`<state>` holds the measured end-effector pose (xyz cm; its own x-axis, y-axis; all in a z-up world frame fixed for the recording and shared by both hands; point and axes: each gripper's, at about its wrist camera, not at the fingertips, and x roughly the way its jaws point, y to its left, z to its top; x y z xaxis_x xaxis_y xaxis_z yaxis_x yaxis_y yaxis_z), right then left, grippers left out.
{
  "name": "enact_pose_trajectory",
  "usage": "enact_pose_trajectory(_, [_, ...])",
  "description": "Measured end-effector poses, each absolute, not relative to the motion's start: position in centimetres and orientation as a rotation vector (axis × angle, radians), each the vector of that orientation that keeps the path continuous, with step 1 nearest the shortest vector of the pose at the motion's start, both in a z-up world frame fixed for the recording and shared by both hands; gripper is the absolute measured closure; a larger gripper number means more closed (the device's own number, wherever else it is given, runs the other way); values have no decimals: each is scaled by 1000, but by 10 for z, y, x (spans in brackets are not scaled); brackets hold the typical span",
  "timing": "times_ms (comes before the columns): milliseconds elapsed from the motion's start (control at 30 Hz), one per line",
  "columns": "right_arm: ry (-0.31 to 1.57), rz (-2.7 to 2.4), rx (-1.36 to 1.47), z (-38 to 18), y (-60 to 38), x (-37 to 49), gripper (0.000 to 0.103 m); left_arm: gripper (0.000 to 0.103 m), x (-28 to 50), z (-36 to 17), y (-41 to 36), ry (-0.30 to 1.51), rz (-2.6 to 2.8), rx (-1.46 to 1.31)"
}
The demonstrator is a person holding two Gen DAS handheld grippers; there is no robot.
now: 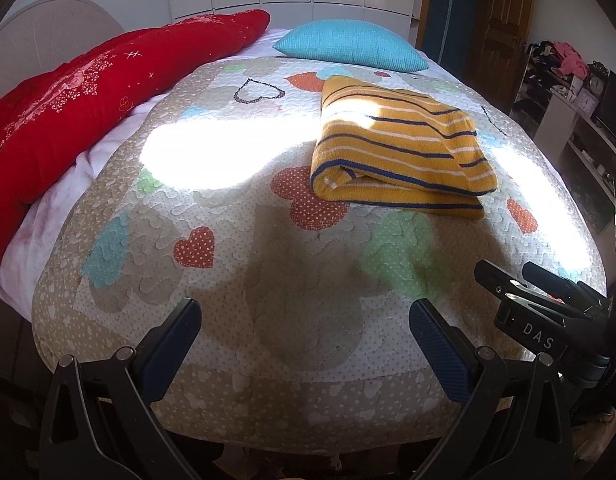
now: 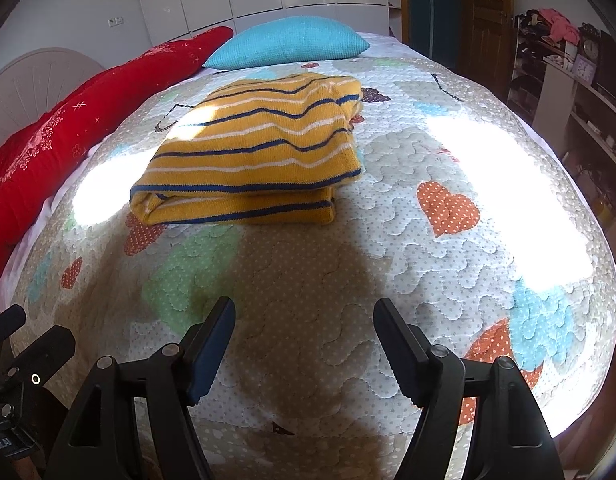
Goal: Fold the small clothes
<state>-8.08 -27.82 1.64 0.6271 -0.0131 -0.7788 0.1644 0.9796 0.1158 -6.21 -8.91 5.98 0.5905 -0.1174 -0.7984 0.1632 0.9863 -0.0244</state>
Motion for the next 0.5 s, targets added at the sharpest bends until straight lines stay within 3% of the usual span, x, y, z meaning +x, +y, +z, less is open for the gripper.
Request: enact_pose_trajectory(500, [899, -104, 189, 13, -277, -80, 25, 0, -60, 52, -89, 959, -173, 45])
